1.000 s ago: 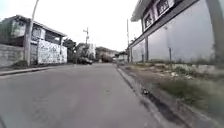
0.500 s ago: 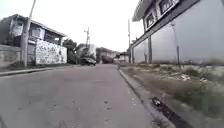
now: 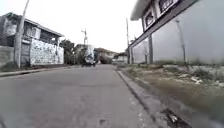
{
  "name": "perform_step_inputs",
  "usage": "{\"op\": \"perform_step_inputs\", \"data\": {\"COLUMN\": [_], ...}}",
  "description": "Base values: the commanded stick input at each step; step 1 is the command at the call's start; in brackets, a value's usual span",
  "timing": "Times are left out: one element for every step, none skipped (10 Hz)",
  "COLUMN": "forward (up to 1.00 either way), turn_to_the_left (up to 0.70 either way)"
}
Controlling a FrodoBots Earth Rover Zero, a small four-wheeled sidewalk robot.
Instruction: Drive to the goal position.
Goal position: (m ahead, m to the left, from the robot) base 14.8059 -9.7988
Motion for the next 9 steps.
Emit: {"op": "perform_step_inputs", "data": {"forward": [1.00, 1.00, 1.00, 1.00, 1.00, 1.00, 1.00, 1.00, 1.00], "turn_to_the_left": [0.00, 0.00, 0.00, 0.00, 0.00, 0.00, 0.00, 0.00, 0.00]}}
